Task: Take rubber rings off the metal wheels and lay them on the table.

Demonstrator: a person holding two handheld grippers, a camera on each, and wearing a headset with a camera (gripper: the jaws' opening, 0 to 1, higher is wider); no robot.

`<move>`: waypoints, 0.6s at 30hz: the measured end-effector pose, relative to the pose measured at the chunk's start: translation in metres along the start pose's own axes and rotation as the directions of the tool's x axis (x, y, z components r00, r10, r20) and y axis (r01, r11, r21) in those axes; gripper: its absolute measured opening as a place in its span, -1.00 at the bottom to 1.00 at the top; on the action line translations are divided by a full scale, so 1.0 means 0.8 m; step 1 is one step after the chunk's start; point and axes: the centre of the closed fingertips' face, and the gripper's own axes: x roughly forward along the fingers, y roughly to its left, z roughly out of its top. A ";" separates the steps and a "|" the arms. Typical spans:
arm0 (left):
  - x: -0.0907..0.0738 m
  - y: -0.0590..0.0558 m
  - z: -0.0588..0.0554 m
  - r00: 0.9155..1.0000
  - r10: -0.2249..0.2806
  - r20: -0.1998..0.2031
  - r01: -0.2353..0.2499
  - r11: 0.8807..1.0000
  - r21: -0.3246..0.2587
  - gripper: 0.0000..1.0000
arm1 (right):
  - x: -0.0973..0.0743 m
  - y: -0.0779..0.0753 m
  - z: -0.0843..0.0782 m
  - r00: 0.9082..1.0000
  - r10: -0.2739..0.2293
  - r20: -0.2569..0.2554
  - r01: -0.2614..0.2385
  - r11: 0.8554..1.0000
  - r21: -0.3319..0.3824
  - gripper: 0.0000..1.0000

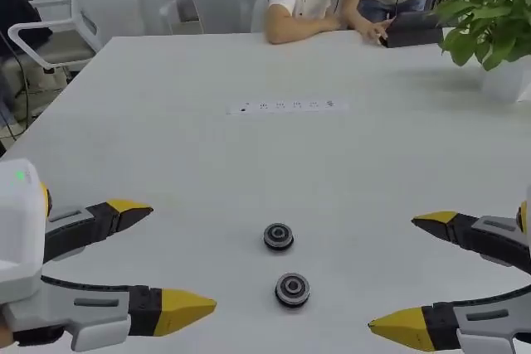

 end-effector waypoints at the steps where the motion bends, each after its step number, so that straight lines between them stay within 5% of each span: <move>1: 0.000 0.000 0.000 1.000 0.000 0.001 0.000 1.000 0.000 0.62 | 0.000 0.000 0.000 1.000 0.000 0.000 0.000 1.000 0.000 0.82; 18: 0.001 0.007 0.008 1.000 0.003 0.011 -0.003 1.000 0.014 0.61 | 0.007 -0.009 0.008 1.000 0.006 0.012 -0.006 1.000 -0.016 0.82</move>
